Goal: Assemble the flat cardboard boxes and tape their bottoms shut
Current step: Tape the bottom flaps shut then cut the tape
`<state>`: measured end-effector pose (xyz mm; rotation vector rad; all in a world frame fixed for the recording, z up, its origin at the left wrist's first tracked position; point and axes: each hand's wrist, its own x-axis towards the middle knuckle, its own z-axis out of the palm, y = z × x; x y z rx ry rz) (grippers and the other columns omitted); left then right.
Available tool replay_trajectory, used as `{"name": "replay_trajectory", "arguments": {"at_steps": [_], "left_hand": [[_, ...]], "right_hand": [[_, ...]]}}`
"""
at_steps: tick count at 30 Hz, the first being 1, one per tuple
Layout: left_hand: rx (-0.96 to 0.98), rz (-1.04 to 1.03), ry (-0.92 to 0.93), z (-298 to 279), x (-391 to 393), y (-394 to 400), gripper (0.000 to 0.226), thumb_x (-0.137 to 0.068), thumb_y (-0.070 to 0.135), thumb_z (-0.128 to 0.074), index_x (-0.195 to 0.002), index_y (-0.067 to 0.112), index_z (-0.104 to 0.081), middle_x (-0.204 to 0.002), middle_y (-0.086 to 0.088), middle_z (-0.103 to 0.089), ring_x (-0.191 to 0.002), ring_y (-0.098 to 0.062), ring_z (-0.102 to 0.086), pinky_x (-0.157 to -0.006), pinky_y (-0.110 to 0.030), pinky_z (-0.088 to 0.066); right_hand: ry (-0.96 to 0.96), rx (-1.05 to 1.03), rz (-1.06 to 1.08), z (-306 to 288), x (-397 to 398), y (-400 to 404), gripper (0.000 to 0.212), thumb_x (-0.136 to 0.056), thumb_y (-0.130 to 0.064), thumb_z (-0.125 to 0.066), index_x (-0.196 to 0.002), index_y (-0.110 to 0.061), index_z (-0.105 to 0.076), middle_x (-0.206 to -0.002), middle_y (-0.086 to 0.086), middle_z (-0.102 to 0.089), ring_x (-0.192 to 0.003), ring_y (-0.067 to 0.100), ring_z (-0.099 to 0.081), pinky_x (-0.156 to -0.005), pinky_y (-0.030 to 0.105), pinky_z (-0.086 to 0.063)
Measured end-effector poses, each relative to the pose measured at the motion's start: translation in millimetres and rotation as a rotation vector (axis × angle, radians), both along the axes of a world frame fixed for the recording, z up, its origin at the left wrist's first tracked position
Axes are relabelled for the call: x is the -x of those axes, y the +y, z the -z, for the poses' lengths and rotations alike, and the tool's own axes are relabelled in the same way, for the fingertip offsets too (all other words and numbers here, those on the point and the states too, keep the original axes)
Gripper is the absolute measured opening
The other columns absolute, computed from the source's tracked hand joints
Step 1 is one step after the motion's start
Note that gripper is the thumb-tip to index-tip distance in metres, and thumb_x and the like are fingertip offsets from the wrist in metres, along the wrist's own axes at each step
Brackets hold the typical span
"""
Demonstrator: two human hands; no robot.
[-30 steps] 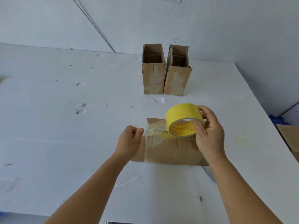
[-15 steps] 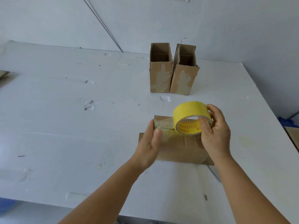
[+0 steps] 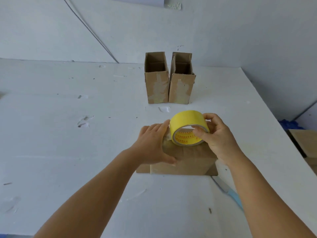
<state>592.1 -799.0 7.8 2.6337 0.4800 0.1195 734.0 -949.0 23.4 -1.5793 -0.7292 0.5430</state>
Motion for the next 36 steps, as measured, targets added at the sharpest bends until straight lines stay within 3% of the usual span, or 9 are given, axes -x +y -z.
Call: {"name": "replay_trajectory", "arguments": {"at_steps": [4, 9, 11, 14, 18, 21, 26, 31, 36], "left_hand": [[-0.017, 0.0, -0.003, 0.2, 2.4, 2.4, 0.126, -0.054, 0.062, -0.078, -0.151, 0.027, -0.006, -0.145, 0.012, -0.032, -0.135, -0.009, -0.019, -0.111, -0.023, -0.006], [-0.007, 0.007, 0.028, -5.8, 1.8, 1.1, 0.124, -0.057, 0.062, -0.077, -0.151, 0.029, -0.004, -0.143, 0.016, -0.032, -0.132, -0.008, -0.016, -0.108, -0.021, -0.004], [-0.008, 0.003, 0.031, -5.7, 2.2, 0.7, 0.123, -0.056, 0.063, -0.077, -0.15, 0.03, -0.004, -0.142, 0.016, -0.032, -0.131, -0.007, -0.016, -0.109, -0.022, -0.004], [-0.019, 0.007, 0.032, -4.8, 2.2, 0.3, 0.123, -0.056, 0.063, -0.076, -0.15, 0.03, -0.005, -0.142, 0.016, -0.033, -0.132, -0.007, -0.018, -0.11, -0.023, -0.003], [-0.035, 0.011, 0.018, -6.2, 3.1, -1.7, 0.123, -0.055, 0.064, -0.077, -0.15, 0.03, -0.006, -0.142, 0.017, -0.033, -0.13, -0.006, -0.017, -0.108, -0.021, -0.002], [-0.049, 0.015, 0.008, -5.5, 3.4, -1.5, 0.123, -0.054, 0.064, -0.077, -0.15, 0.03, -0.007, -0.142, 0.017, -0.033, -0.128, -0.003, -0.016, -0.109, -0.022, -0.003], [-0.078, 0.032, 0.026, -3.5, 3.0, 0.0, 0.124, -0.053, 0.068, -0.074, -0.15, 0.03, -0.007, -0.142, 0.016, -0.032, -0.125, 0.002, -0.013, -0.109, -0.023, -0.001], [-0.103, 0.058, 0.074, -2.4, 1.0, 2.3, 0.128, -0.042, 0.083, -0.05, -0.15, 0.03, -0.005, -0.145, 0.016, -0.03, -0.128, -0.001, -0.013, -0.112, -0.026, -0.001], [-0.302, 0.145, 0.258, -5.3, -4.7, 2.7, 0.124, -0.054, 0.09, -0.03, -0.151, 0.022, 0.008, -0.156, 0.008, -0.01, -0.143, -0.013, -0.007, -0.118, -0.043, 0.006]], "right_hand": [[0.031, 0.049, -0.158, -17.5, -18.6, -7.9, 0.043, -0.058, -0.014, -0.077, -0.094, -0.029, -0.058, -0.072, -0.015, -0.059, -0.07, 0.006, -0.057, -0.064, 0.02, -0.049], [0.074, 0.11, -0.244, -46.6, -46.9, -35.2, 0.043, -0.054, -0.029, -0.081, -0.094, -0.031, -0.065, -0.089, -0.004, -0.061, -0.077, 0.01, -0.058, -0.066, 0.021, -0.049], [-0.06, 0.17, -0.14, -51.2, -51.1, -40.7, 0.028, -0.064, -0.041, -0.08, -0.087, -0.028, -0.069, -0.087, -0.003, -0.063, -0.079, 0.009, -0.057, -0.07, 0.021, -0.046], [-0.251, 0.293, 0.009, -51.1, -56.1, -43.8, 0.009, -0.08, -0.03, -0.071, -0.077, -0.022, -0.071, -0.084, 0.005, -0.067, -0.077, 0.011, -0.057, -0.071, 0.025, -0.044], [-0.358, 0.485, 0.02, -40.2, -65.3, -49.8, 0.008, -0.077, -0.033, -0.071, -0.074, -0.026, -0.07, -0.089, 0.018, -0.066, -0.076, 0.024, -0.057, -0.071, 0.032, -0.043], [-0.383, 0.544, 0.043, -29.6, -68.0, -49.5, 0.012, -0.077, -0.036, -0.07, -0.075, -0.025, -0.07, -0.087, 0.016, -0.067, -0.08, 0.031, -0.061, -0.071, 0.036, -0.046], [-0.36, 0.591, 0.033, -16.5, -68.1, -46.3, 0.015, -0.079, -0.035, -0.069, -0.074, -0.021, -0.069, -0.073, 0.01, -0.064, -0.065, 0.016, -0.052, -0.063, 0.03, -0.04], [-0.319, 0.617, 0.013, -1.2, -70.7, -45.2, 0.016, -0.079, -0.035, -0.069, -0.073, -0.021, -0.068, -0.072, 0.008, -0.063, -0.063, 0.014, -0.051, -0.063, 0.03, -0.041], [-0.289, 0.587, 0.011, 7.7, -71.2, -44.1, 0.016, -0.08, -0.035, -0.069, -0.073, -0.02, -0.068, -0.074, 0.015, -0.063, -0.064, 0.018, -0.05, -0.065, 0.031, -0.041]]}}
